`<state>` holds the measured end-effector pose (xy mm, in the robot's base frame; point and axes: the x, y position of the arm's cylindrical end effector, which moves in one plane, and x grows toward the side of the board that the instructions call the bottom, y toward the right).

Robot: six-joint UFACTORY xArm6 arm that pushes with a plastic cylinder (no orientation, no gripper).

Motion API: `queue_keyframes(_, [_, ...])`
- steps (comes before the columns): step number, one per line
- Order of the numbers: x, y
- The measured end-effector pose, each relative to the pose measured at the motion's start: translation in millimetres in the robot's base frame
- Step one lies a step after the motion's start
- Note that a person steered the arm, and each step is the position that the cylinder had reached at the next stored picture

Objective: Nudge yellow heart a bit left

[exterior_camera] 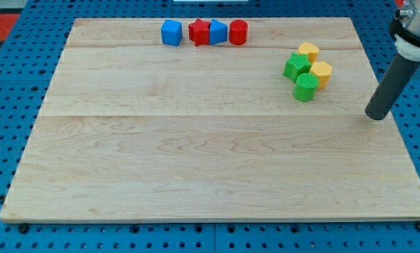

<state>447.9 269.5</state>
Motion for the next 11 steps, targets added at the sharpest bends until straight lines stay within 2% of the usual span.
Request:
queue_keyframes(3, [-7.7, 14.6])
queue_keyframes(6, [-74.9, 10.4])
queue_keyframes(7, [-105.9, -10.3])
queue_keyframes(8, [-111.2, -47.2])
queue_keyframes(9, [-141.6, -57.7])
queue_keyframes(11, [-149.5, -69.0])
